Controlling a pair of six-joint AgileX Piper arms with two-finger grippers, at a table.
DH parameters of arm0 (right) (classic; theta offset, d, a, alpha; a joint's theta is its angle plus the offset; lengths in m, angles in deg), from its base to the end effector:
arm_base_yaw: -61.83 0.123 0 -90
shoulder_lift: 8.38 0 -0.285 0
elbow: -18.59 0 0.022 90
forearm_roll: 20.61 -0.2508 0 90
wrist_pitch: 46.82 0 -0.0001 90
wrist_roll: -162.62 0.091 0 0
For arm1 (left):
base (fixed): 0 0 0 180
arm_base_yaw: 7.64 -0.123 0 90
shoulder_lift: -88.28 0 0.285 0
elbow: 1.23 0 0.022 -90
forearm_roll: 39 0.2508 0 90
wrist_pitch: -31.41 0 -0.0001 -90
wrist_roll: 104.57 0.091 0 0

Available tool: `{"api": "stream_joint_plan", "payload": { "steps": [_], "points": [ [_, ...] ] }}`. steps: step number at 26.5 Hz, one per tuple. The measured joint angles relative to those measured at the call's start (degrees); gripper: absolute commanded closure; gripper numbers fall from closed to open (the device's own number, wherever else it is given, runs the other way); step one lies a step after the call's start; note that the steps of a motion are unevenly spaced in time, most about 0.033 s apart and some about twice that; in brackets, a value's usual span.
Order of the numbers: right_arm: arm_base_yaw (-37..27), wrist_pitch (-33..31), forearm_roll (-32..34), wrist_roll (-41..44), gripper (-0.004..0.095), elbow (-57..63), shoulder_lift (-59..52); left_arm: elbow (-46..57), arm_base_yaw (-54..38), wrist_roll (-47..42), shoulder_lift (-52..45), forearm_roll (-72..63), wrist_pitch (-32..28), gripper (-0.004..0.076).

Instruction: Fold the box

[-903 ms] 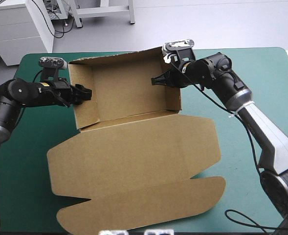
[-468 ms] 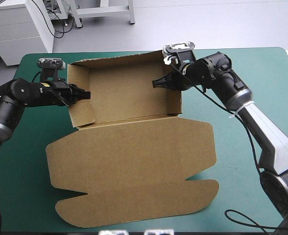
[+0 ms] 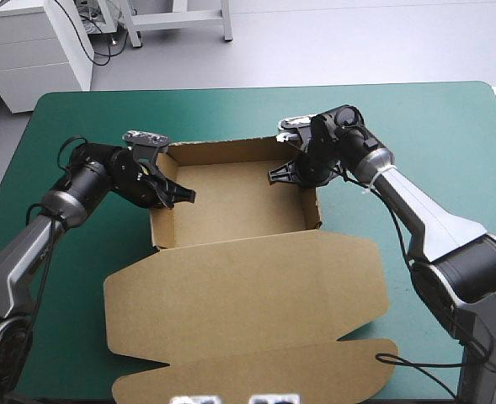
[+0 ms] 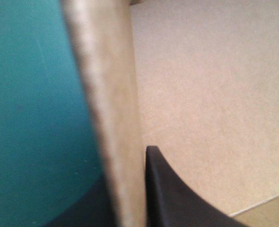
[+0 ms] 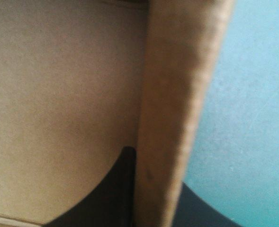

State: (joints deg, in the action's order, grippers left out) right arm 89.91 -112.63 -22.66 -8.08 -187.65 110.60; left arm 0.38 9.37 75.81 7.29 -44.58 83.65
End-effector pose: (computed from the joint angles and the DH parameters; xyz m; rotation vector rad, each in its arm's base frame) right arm 0.3717 0.2017 0.2976 -0.4436 2.7547 0.2162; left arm 0.3199 -0.1052 0.2992 0.3504 2.6551 -0.2146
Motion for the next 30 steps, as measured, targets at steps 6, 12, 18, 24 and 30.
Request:
{"api": "stream_joint_plan", "payload": {
  "steps": [6,12,18,24,30],
  "points": [
    [-0.2,-2.4,2.1,0.7,0.0895,0.1,2.6,-0.4,1.4,-3.9,7.1,-0.3,-0.6,0.0731],
    [0.1,-5.5,4.2,1.6,0.0675,0.1,3.2,-1.3,1.5,-4.0,9.2,-0.5,-0.7,0.0692],
    [0.8,-5.1,10.7,4.7,0.0447,0.1,3.5,-1.5,2.3,-0.4,9.6,0.0,-1.1,0.0485],
    [0.8,-4.9,12.4,5.1,0.0448,0.1,3.5,-2.2,2.6,1.2,9.7,1.1,0.0,0.0227],
    [0.8,-4.9,12.6,5.1,0.045,-1.4,1.6,-12.0,2.7,1.2,11.2,0.2,10.0,0.0225]
  ]
}}
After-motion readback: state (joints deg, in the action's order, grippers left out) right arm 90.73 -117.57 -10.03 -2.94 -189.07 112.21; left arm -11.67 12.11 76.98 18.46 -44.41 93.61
